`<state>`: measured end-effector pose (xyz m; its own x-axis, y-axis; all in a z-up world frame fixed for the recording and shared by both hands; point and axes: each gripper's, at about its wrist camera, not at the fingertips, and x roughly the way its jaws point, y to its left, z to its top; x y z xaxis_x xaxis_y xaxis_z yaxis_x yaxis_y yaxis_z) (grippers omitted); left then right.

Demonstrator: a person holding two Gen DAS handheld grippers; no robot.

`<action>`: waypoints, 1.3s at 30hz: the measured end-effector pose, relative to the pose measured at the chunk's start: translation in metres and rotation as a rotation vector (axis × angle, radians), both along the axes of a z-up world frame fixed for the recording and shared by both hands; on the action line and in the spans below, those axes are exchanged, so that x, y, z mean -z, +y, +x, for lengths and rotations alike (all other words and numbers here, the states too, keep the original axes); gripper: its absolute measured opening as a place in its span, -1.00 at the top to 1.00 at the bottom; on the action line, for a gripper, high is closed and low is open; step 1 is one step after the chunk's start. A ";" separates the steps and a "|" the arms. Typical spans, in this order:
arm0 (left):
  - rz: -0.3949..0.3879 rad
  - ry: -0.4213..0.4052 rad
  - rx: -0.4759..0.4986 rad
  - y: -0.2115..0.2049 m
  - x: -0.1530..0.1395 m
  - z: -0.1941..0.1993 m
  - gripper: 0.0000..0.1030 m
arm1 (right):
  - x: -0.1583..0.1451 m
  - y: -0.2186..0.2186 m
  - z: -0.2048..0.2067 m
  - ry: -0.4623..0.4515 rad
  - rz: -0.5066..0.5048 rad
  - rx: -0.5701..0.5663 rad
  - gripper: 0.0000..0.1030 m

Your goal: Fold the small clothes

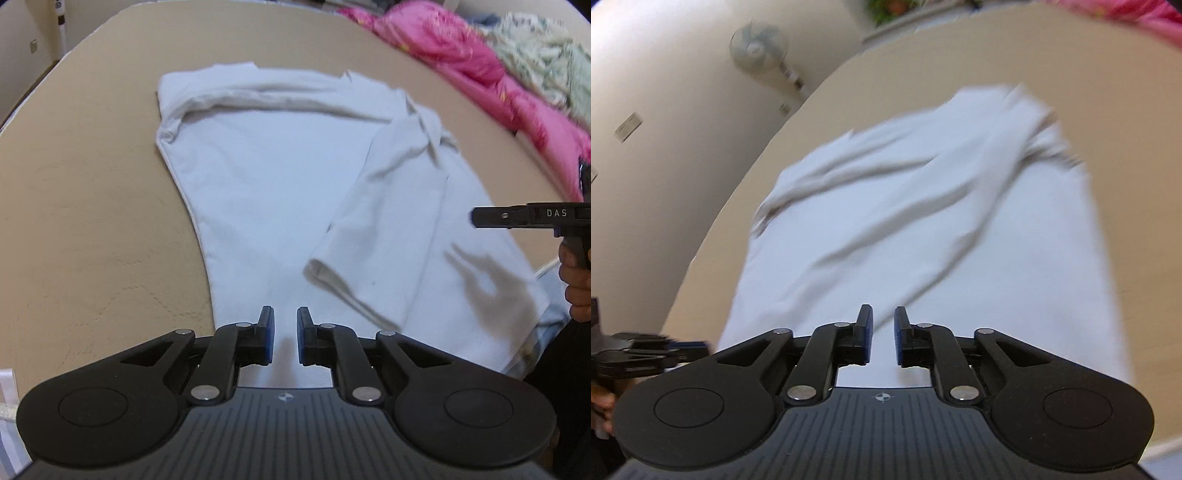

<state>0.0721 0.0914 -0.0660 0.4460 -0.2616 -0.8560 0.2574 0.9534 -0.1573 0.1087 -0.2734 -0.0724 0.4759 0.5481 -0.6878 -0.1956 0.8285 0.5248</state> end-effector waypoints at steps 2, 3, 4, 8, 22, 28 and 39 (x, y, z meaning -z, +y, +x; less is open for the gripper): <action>0.020 0.012 0.012 -0.003 0.005 0.002 0.77 | 0.014 0.021 0.002 0.061 0.018 -0.039 0.35; 0.030 0.017 0.017 -0.004 0.008 0.003 0.77 | 0.021 0.031 0.006 0.090 0.027 -0.052 0.35; 0.042 0.023 0.022 -0.006 0.011 0.005 0.77 | 0.026 0.041 0.008 0.112 0.037 -0.061 0.35; 0.081 0.039 0.038 -0.010 0.020 0.009 0.77 | 0.038 0.061 0.012 0.123 0.025 -0.052 0.37; 0.100 0.019 0.071 -0.027 0.018 0.018 0.77 | -0.071 -0.117 0.050 -0.067 -0.312 -0.074 0.98; 0.105 0.018 0.071 -0.020 0.018 0.017 0.77 | -0.087 -0.281 0.152 0.059 -0.711 0.274 0.98; 0.097 0.030 0.064 -0.026 0.024 0.032 0.74 | 0.012 -0.349 0.094 -0.069 -0.156 0.951 0.17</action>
<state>0.1042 0.0655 -0.0901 0.4054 -0.2035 -0.8912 0.3144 0.9465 -0.0731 0.2027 -0.6227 -0.0843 0.7154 -0.1825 -0.6744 0.5670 0.7157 0.4077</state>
